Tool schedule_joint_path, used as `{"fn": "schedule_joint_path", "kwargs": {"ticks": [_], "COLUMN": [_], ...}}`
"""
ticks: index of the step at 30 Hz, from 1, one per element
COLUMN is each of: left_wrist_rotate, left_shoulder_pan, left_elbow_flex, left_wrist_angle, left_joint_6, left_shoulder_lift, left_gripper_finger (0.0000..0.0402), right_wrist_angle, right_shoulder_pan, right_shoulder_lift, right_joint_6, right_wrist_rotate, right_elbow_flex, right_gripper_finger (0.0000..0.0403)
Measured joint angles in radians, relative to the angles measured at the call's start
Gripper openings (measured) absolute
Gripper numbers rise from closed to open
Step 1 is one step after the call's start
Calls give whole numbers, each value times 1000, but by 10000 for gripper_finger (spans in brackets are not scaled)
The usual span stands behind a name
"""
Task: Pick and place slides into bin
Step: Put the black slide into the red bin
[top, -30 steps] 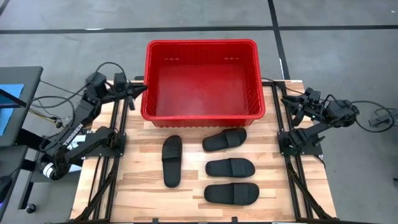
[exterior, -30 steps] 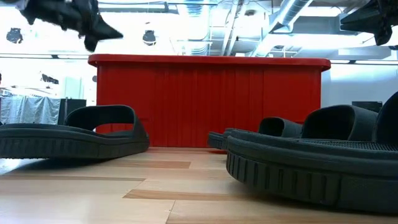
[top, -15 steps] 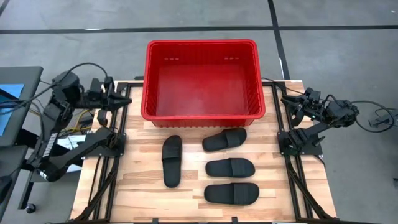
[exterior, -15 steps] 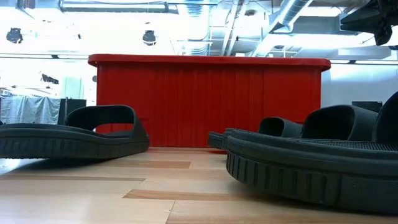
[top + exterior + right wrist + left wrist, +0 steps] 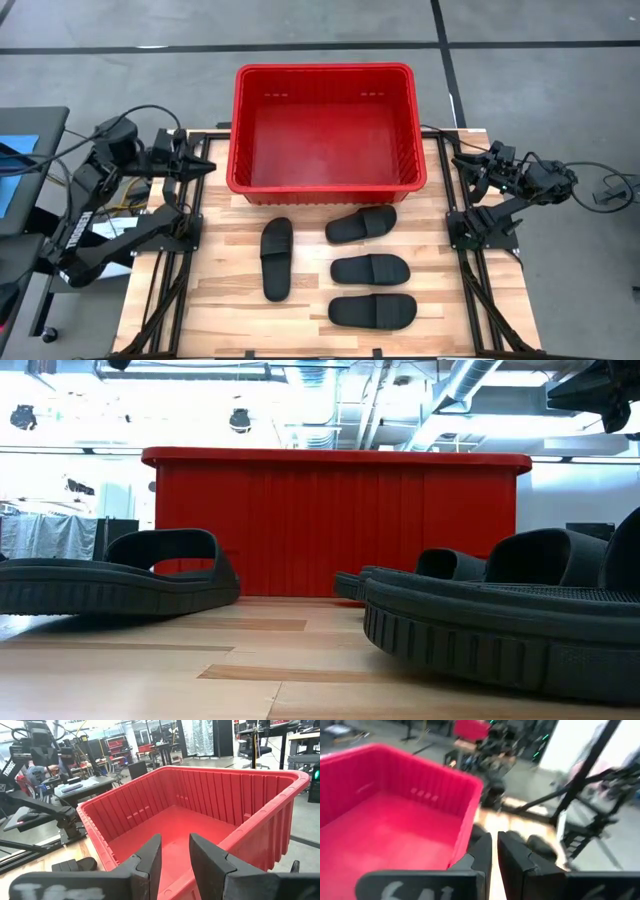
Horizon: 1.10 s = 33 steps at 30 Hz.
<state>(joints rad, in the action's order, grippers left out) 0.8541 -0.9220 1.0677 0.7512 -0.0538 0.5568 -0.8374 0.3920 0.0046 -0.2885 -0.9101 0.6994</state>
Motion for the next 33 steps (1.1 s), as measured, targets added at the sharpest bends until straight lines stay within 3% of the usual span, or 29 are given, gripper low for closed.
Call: {"fn": "schedule_joint_path", "kwargs": {"ticks": [6,10,16,20,26,33], "left_wrist_rotate": [17,-68,-226,-345,-492,-594], "left_shoulder_pan": [141,304,569,649,657,657], "left_elbow_flex": [-124,-203,-223,-174,-2,259], "left_wrist_angle": [-379,-613,-720,-612,-336,69], "left_joint_6": [-238,-349,-276,-119,57,92], "left_shoulder_lift": [2,32,141,190,225,353], "left_gripper_finger": [20,20,20,20,20,20], "right_wrist_angle": [0,0,0,0,0,0], "right_shoulder_pan": [0,0,0,0,0,0], "right_shoulder_lift": [0,0,0,0,0,0], "right_joint_6": [0,0,0,0,0,0], "right_wrist_rotate": [0,0,0,0,0,0], "right_elbow_flex": [0,0,0,0,0,0], "right_gripper_finger": [91,91,91,91,91,91]}}
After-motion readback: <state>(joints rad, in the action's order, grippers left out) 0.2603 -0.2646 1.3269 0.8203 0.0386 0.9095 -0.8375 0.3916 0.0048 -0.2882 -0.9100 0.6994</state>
